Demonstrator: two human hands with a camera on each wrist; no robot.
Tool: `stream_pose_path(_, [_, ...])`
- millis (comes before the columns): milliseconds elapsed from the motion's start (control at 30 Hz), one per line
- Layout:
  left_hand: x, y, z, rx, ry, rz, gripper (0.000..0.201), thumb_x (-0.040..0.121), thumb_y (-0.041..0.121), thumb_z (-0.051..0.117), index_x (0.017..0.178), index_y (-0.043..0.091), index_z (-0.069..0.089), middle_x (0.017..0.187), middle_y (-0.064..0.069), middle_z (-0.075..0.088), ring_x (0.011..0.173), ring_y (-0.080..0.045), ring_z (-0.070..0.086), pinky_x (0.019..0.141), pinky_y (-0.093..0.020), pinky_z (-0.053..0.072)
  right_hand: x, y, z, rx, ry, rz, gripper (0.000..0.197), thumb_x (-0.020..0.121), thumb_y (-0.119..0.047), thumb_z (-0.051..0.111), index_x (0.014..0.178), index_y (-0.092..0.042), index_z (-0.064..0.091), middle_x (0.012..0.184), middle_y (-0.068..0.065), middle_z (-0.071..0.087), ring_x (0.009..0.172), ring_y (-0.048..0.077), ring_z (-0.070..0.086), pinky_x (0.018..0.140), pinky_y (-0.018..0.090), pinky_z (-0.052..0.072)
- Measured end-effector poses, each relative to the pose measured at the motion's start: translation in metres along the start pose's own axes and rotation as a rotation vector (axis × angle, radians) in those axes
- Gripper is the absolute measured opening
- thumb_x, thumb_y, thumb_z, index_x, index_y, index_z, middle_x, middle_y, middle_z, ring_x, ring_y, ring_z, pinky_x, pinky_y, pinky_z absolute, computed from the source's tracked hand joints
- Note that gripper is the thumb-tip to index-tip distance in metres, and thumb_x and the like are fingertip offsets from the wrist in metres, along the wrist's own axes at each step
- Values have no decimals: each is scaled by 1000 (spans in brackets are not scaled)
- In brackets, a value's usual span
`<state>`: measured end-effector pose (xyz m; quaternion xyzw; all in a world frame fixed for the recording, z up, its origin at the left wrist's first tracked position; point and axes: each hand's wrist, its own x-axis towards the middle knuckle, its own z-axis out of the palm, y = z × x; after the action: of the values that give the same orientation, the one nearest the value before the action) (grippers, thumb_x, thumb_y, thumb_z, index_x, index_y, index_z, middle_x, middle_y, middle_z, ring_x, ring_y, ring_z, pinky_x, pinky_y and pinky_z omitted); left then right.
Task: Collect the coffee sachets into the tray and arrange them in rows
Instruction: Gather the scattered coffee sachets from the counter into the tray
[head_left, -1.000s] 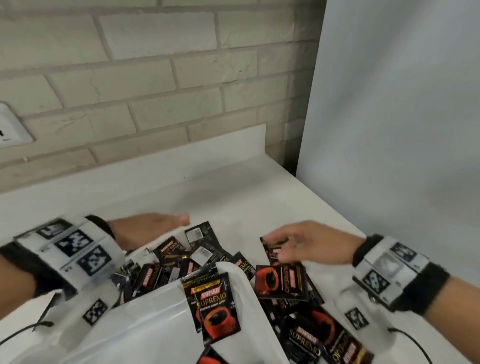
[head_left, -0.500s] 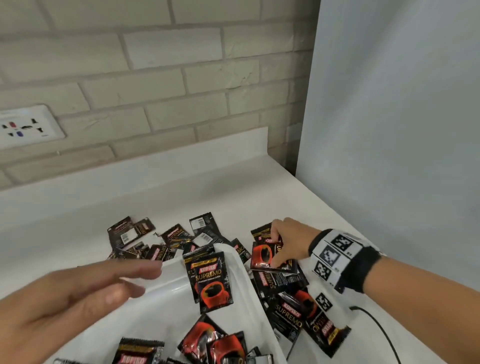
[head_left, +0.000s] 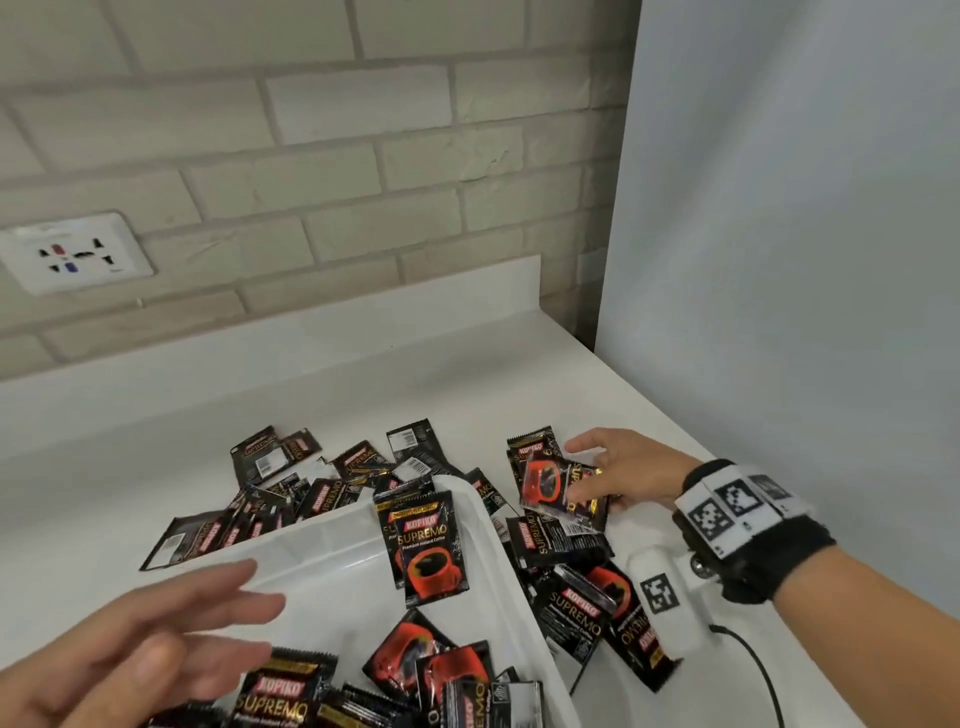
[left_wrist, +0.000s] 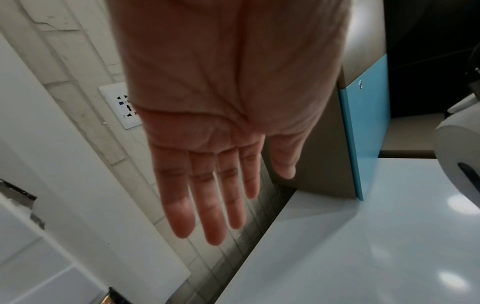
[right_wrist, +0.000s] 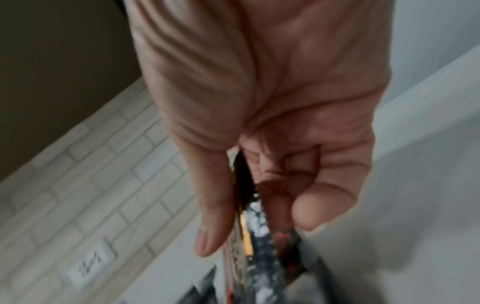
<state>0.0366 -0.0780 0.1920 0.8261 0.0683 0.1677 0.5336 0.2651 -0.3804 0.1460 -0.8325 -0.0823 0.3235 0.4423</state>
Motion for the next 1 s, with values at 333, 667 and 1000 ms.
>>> stream_pose_path(333, [-29, 5, 44, -174, -108, -155, 68, 19, 83, 71, 68, 37, 75, 78, -6, 75, 69, -17, 71, 74, -30, 53, 11, -8, 18, -647, -29, 30, 42, 75, -33, 74, 106, -9, 59, 94, 1, 59, 88, 17, 55, 80, 26, 44])
stream_pose_path(667, [-27, 6, 45, -158, -218, -276, 75, 7, 76, 74, 70, 34, 76, 84, -3, 75, 78, -12, 71, 67, -10, 51, -11, -7, 17, -578, -84, -87, 19, 74, -21, 75, 83, -10, 62, 71, -6, 54, 64, 6, 50, 58, 17, 38])
stream_pose_path(1000, [-17, 11, 56, -96, -398, -147, 65, 30, 83, 68, 86, 50, 69, 97, 11, 72, 83, -14, 69, 78, -14, 52, -30, 7, 11, -413, -19, -193, 30, 71, -13, 78, 70, -21, 49, 73, -8, 55, 62, 3, 50, 58, 12, 40])
